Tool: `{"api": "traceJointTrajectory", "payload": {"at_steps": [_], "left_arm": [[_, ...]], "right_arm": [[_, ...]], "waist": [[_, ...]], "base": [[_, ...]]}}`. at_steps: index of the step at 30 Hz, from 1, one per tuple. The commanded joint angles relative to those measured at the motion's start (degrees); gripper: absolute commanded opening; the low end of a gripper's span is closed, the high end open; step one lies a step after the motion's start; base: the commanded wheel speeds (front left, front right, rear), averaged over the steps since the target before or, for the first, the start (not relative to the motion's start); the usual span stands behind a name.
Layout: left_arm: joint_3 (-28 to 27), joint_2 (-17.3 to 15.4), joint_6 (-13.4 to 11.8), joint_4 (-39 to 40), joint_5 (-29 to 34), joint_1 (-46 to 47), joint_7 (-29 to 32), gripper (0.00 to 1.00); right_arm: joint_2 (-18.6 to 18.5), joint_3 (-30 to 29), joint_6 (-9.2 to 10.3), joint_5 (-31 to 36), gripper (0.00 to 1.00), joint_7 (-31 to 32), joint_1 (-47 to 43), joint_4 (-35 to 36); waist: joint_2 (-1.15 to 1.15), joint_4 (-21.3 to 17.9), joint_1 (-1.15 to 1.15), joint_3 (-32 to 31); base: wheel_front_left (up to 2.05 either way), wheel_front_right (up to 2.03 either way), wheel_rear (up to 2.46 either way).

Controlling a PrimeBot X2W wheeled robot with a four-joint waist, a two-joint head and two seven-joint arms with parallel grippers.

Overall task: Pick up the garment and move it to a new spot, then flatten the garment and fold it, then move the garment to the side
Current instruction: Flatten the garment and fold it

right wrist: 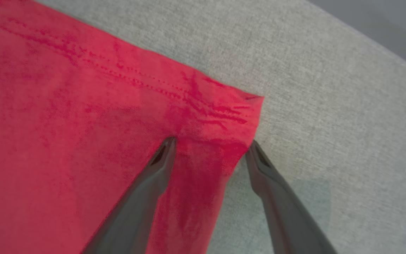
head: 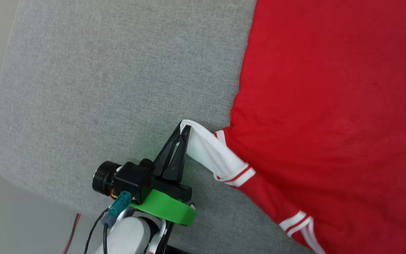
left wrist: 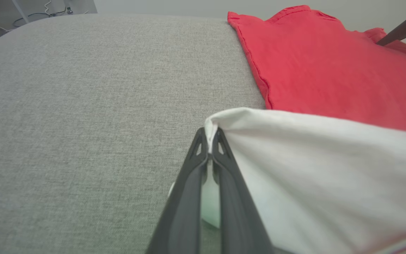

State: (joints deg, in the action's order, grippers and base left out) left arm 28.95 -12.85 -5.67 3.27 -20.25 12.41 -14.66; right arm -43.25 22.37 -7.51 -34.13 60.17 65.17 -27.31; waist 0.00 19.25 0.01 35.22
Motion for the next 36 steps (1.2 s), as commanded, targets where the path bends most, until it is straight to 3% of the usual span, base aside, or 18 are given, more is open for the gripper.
{"api": "traceJointTrajectory", "payload": {"at_steps": [1,5,7,8,17,21,31,36], "left_arm": [[-0.7,0.5,0.5,-0.2,0.6,0.8,-0.3,0.00],[-2.1,1.3,1.4,-0.7,1.4,0.4,-0.3,0.00],[-2.7,1.5,1.9,-1.0,1.8,0.2,-0.3,0.00],[-3.0,1.7,2.1,-1.1,2.0,0.0,-0.3,0.00],[-5.2,2.2,3.4,-2.9,3.7,-2.5,-0.3,0.00],[-6.1,2.0,3.7,-3.9,3.9,-4.5,-0.3,0.00],[-9.1,-0.1,3.2,-5.6,3.8,-11.7,-0.3,0.00],[-9.9,-1.2,2.9,-6.1,3.6,-14.3,-0.3,0.00]], "right_arm": [[-0.1,0.9,0.02,-0.5,1.00,0.0,-1.9,-0.8],[-0.8,1.7,0.02,-2.1,1.00,0.0,-4.4,-1.8],[-1.4,1.8,0.02,-2.7,0.03,-0.4,-5.1,-1.9],[-1.7,1.9,0.02,-2.9,0.00,-0.5,-5.2,-1.8],[-1.6,0.9,0.02,-2.7,0.00,-10.2,-2.8,-1.5],[-3.6,3.1,0.02,-3.9,0.00,-15.6,-4.8,0.5],[-9.7,7.0,0.02,-10.7,0.00,-27.4,-20.3,7.1],[-12.3,5.1,0.02,-13.0,0.00,-31.5,-31.3,10.2]], "waist": [[0.00,1.6,-0.01,1.9],[0.00,1.2,-0.01,1.6],[0.00,0.9,-0.01,1.2],[0.00,0.7,-0.01,1.0],[0.00,-1.6,-0.01,-4.6],[0.00,-3.1,-0.01,-8.9],[0.00,-8.7,-0.01,-20.6],[0.00,-10.8,-0.01,-24.1]], "base": [[0.00,0.00,0.00],[0.00,0.00,0.00],[0.00,0.00,0.00],[0.00,0.00,0.00],[0.00,0.00,0.00],[0.00,0.00,0.00],[0.00,0.00,0.00],[0.00,0.00,0.00]]}}
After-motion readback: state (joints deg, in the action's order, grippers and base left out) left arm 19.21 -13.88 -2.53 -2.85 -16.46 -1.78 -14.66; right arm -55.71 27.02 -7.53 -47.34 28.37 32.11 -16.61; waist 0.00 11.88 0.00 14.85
